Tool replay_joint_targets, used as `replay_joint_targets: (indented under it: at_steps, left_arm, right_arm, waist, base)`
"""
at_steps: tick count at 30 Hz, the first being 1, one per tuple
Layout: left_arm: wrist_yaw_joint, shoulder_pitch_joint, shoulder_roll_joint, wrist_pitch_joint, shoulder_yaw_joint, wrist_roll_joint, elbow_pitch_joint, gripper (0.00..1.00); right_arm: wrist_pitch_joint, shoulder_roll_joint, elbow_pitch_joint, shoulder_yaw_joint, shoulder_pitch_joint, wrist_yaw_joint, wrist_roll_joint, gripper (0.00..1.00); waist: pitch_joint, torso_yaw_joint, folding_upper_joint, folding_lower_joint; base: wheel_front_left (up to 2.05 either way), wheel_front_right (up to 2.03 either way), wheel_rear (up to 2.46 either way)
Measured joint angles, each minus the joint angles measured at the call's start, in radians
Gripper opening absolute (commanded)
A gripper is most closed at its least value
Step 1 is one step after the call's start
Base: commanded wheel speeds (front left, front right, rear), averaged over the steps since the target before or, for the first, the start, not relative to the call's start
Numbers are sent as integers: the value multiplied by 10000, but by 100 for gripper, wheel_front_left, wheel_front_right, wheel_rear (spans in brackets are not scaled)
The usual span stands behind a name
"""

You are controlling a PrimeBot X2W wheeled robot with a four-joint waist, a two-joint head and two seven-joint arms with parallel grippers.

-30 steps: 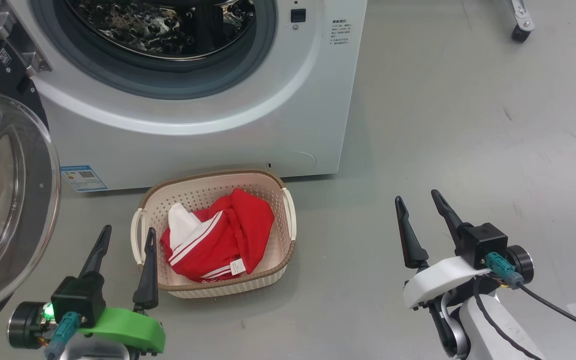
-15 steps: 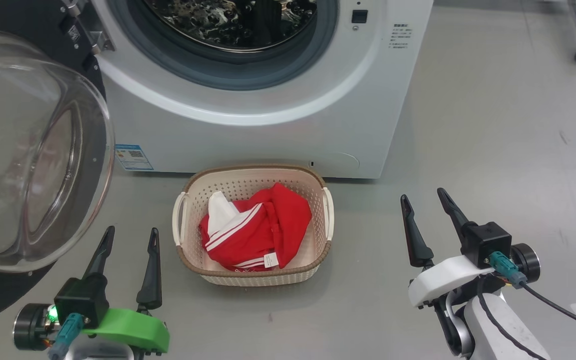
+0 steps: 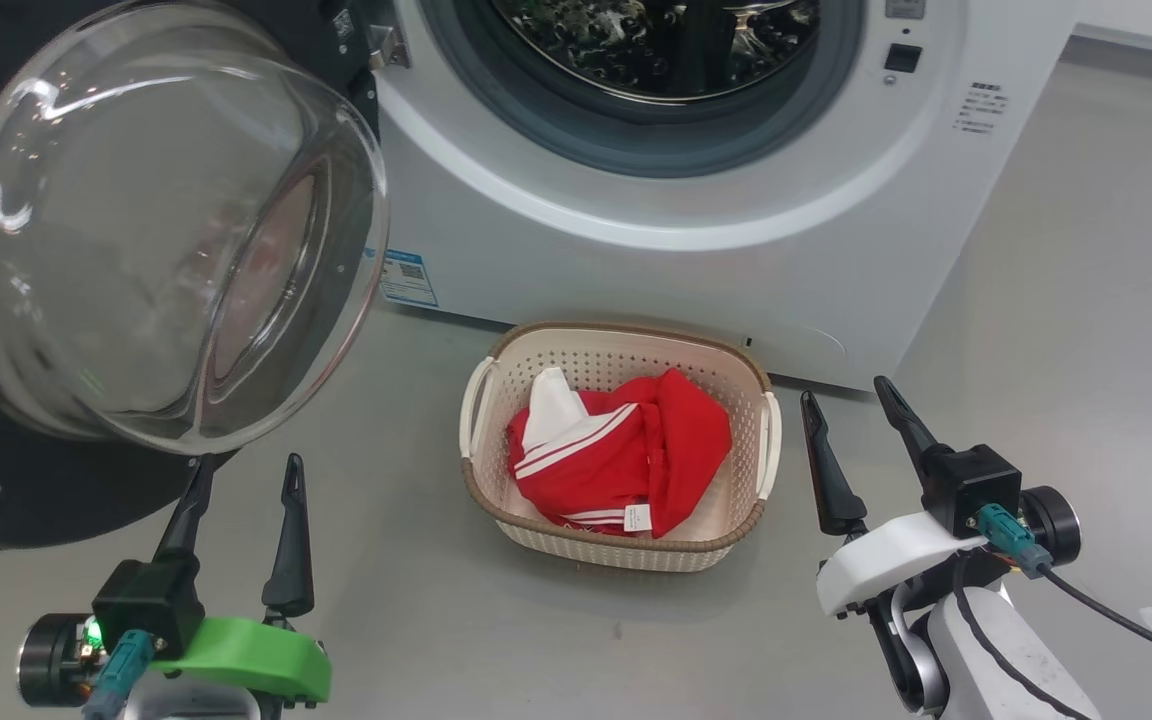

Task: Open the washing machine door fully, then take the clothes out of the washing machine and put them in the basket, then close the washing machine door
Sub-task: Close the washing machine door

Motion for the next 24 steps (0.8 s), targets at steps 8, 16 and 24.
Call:
replay_joint_targets:
  at_steps: [8,16,24]
  left_arm:
    - [46,143,-13,-79,117,-23,35,100]
    - [48,218,-23,-153,173,-100,52,100]
    - [79,388,-27,-169,349,-115,42,100]
  right_arm:
    - [0,4,65,12,2,86,-61,100]
    - [0,6,176,52,10,163,-75,100]
    - [0,29,286,215,13,201,-88,100]
  waist:
    - [-39,973,0,0]
    - [-110,1638,0,0]
    - [-188,1875,0,0]
  base:
    - [0,0,0]
    - [0,0,0]
    - [0,0,0]
